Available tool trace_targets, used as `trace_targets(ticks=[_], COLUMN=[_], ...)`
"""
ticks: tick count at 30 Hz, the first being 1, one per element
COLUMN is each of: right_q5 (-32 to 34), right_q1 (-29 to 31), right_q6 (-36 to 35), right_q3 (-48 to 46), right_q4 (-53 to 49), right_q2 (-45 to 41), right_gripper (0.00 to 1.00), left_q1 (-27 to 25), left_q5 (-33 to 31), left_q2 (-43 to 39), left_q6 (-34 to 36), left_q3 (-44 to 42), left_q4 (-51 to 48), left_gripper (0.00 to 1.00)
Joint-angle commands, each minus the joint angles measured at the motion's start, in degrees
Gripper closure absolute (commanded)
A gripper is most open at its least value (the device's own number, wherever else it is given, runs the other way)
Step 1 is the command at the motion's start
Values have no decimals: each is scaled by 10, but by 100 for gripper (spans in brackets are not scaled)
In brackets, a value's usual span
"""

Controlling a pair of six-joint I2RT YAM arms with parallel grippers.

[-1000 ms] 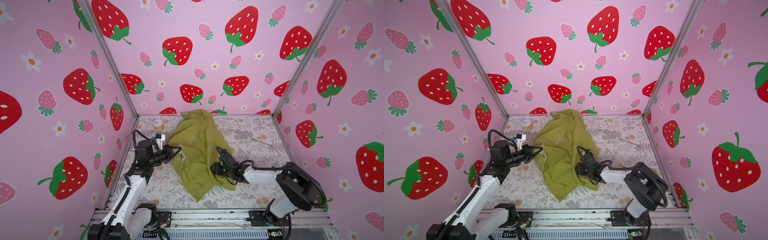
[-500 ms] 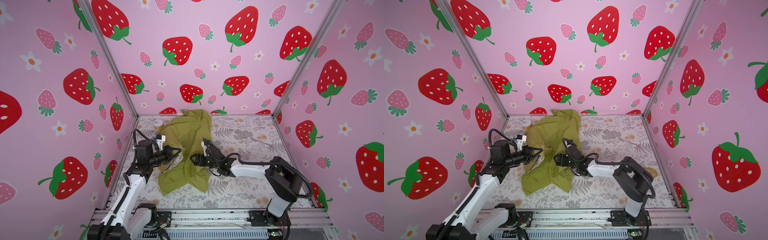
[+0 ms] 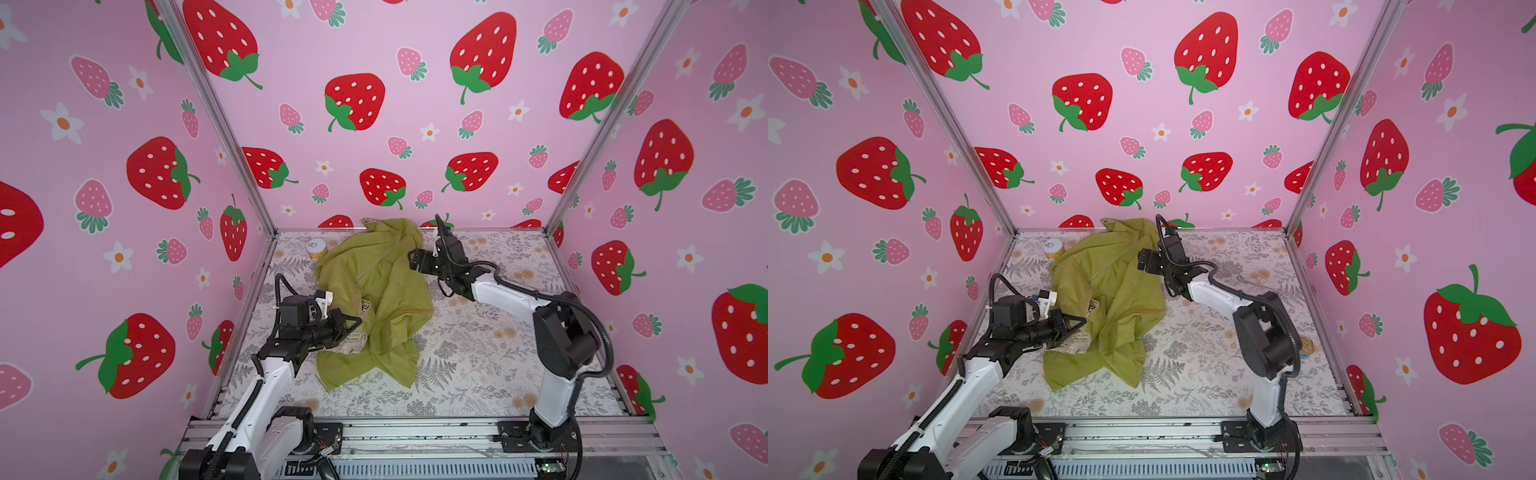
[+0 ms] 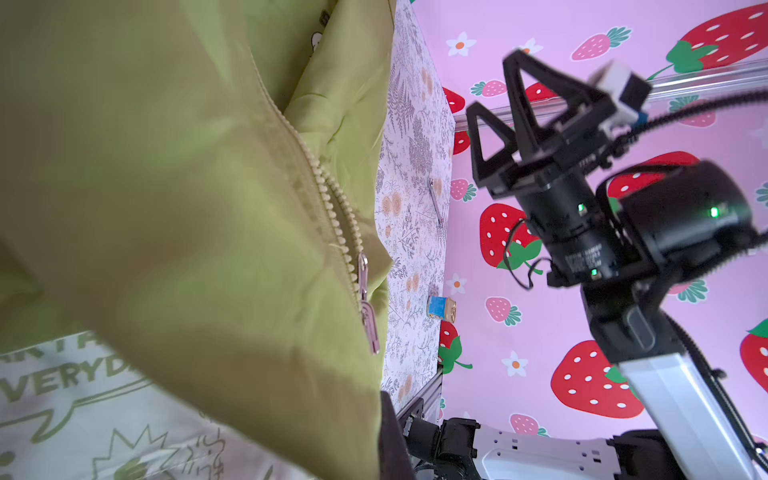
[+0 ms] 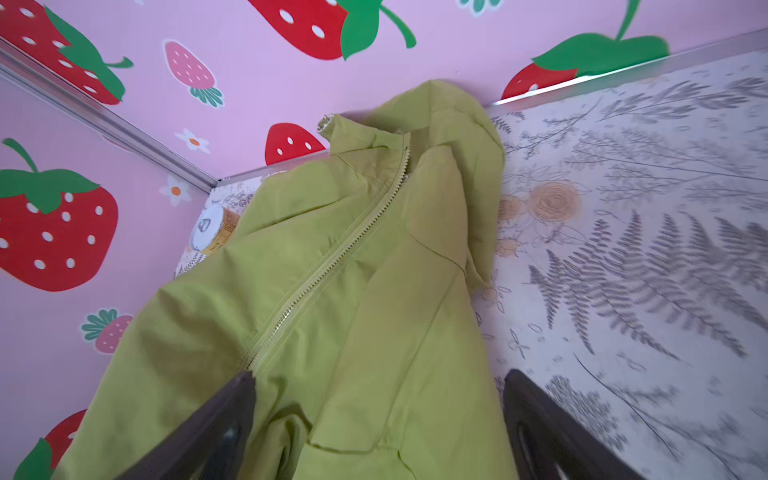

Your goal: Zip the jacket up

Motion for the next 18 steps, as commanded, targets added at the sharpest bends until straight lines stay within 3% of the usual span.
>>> trace_targets(ticks=[1, 9, 15, 18], right_q5=[-19, -11, -41, -80], right_q1=[-11, -40, -63, -73], right_q6=[-12, 30, 57, 71], right_q3=[103, 352, 448, 483], right_q4=[-52, -131, -142, -126], right_q2=[82, 297, 381, 418], right_gripper=[4, 9, 10, 28], left_q1=[2, 4, 4, 3], left_q5=[2, 7, 8, 9], left_q2=[-14, -34, -42, -40], left_q6=[0, 8, 3, 6], left_q3=[-13, -17, -24, -27], left_q4=[-4, -31, -30, -29], left_gripper=[100, 100, 100, 100])
